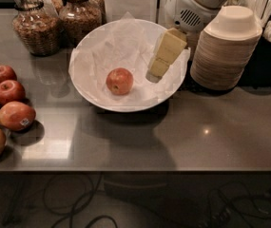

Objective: Pick apple from white bowl

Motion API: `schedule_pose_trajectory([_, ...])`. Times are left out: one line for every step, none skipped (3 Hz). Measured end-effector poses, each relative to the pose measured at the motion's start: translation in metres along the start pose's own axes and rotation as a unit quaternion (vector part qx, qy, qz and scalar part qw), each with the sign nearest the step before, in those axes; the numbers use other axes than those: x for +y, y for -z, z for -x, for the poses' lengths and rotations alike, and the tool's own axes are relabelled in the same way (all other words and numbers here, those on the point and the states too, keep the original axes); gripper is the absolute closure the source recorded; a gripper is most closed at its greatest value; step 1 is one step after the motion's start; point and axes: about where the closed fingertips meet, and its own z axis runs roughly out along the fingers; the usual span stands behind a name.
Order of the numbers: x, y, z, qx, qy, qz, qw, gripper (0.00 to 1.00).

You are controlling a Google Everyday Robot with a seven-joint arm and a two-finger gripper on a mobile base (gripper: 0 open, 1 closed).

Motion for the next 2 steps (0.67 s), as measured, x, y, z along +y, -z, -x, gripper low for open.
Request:
schedule_pose_trajectory([0.000,0.000,0.000,0.000,0.000,0.000,1.0000,0.00])
schedule_pose_trajectory([0.003,-0.012,0.005,-0.038,0.018,0.022,0.9989,0.00])
